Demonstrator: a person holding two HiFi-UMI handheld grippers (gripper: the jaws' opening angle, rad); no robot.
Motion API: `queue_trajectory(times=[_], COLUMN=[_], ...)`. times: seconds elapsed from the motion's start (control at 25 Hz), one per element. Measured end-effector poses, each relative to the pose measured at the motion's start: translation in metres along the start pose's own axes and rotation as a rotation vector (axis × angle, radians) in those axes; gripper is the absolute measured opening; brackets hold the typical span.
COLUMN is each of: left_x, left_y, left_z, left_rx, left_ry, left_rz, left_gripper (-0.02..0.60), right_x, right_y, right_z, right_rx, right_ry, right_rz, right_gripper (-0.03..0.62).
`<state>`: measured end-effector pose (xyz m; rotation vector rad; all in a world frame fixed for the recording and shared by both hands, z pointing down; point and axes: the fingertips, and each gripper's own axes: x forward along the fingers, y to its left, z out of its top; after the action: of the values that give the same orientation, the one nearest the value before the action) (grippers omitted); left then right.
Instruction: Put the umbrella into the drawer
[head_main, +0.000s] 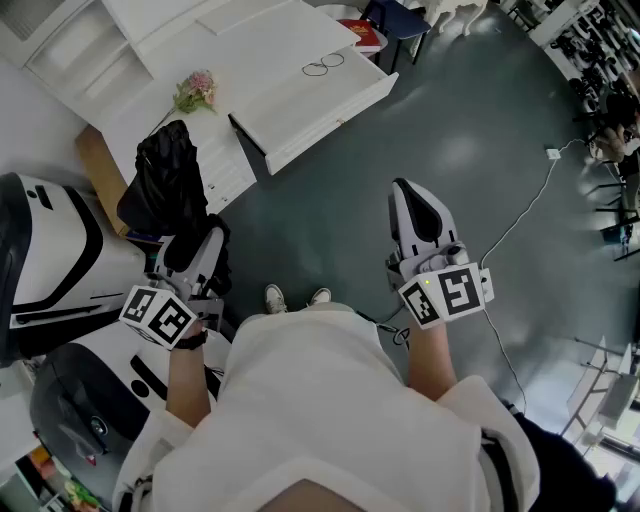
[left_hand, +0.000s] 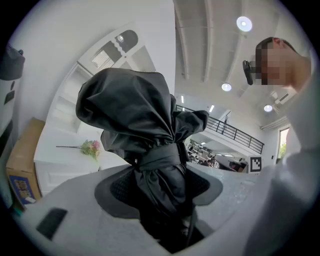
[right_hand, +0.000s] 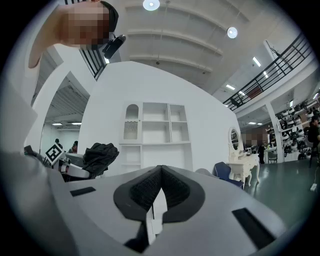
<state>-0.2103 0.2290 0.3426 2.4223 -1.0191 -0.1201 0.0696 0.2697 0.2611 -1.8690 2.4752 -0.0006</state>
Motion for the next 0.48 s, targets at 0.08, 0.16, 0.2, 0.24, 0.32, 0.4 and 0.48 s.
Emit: queue_trajectory(times=[0.08, 0.16, 0.2, 0.24, 0.32, 0.4, 0.48], left_x=[0.002, 0.002, 0.002, 0.001, -0.001, -0.002, -0.002], left_y=[-0.003, -0.007, -0.01, -0.012, -0.014, -0.012, -0.006], left_z=[0.002, 0.0, -0.002, -0.004, -0.006, -0.007, -0.008], left_rx=[0.004, 0.014, 0.02, 0.024, 0.023, 0.017, 0.006], left_ry=[-0.003, -0.003, -0.006, -0.011, -0.022, -0.022, -0.013], left_rz=[0.001, 0.001, 0.001, 0.002, 0.013, 0.032, 0.048], left_gripper=[0.256, 0.256, 0.256, 0.256, 0.256, 0.256, 0.256], right_x=[0.002, 0.001, 0.0, -0.003, -0.006, -0.006, -0.003], right_y=[0.0, -0.001, -0.001, -0.001, -0.002, -0.001, 0.001], right_z=[0.0, -0.004, -0.007, -0.012, -0.018, -0.024, -0.031], right_rx=[-0.001, 0.01, 0.026, 0.052, 0.106, 0.126, 0.122], right_ry=[0.007, 0.021, 0.03, 0.035, 0.031, 0.03, 0.038], right_rz=[0.012, 0.034, 0.052, 0.071, 0.104, 0.122, 0.129], right_gripper=[-0.002, -0.002, -0.002, -0.002, 0.0, 0.0, 0.0])
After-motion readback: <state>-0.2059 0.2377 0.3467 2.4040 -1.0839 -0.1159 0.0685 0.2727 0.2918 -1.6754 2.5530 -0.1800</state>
